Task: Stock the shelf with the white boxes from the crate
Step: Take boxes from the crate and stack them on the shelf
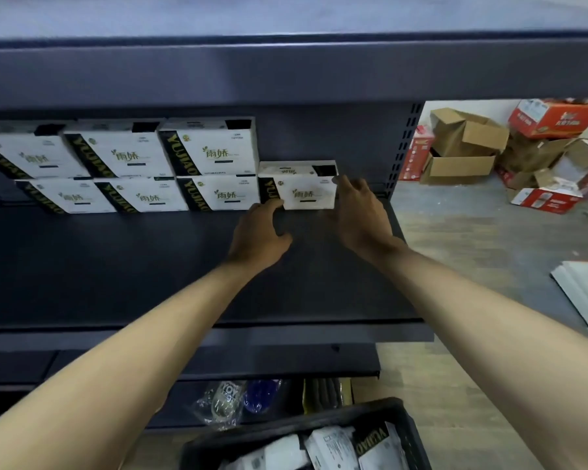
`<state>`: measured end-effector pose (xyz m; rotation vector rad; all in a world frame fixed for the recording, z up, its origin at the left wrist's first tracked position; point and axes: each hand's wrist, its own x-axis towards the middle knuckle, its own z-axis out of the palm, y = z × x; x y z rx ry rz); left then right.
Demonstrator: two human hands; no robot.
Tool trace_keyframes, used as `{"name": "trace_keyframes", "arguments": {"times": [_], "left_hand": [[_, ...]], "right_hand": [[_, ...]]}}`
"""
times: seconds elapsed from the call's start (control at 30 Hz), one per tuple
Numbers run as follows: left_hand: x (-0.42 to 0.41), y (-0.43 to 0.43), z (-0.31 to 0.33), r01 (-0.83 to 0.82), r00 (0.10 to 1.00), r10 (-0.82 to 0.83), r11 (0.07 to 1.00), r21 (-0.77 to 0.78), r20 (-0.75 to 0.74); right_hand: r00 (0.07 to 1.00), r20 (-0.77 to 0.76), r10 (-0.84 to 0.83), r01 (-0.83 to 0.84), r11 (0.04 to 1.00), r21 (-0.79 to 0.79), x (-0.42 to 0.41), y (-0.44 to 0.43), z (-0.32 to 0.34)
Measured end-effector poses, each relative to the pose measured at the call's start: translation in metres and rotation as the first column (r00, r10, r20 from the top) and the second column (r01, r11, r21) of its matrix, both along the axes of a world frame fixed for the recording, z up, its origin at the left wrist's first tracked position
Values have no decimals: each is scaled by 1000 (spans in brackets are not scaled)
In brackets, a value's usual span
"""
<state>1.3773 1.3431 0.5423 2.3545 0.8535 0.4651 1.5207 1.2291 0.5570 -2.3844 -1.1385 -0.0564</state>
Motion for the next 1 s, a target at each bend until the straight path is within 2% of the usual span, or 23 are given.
{"name": "trace_keyframes", "arguments": {"times": [0.17, 0.33, 0.47, 0.67, 0.73, 0.87, 1.0], "left_hand": [[-15, -31, 12, 29, 1000, -28, 999, 32, -14], [-30, -53, 26, 52, 996, -45, 995, 82, -81], [-54, -78, 21, 157, 966, -71, 925, 347, -248], [-127, -129, -25, 250, 940, -103, 857, 450, -325], [-154, -147, -48, 309, 914, -140, 850, 428, -381], [-199, -178, -98, 344, 865, -181, 893, 290, -468], [-231, -210, -147, 385, 776, -237, 912, 142, -584]], "right_hand": [[999, 4, 48, -48, 998, -49, -7, -37, 11], [1000, 6, 17, -17, 998, -61, -21, -60, 18], [1000, 19, 6, -3, 991, -137, -48, -85, 9], [993, 79, 83, -63, 972, -228, -126, -151, -40], [996, 51, 70, -54, 961, -270, -150, -173, -59], [997, -82, 1, -31, 929, -369, -194, -216, -102], [978, -196, -76, -47, 830, -555, -222, -258, -150]]}}
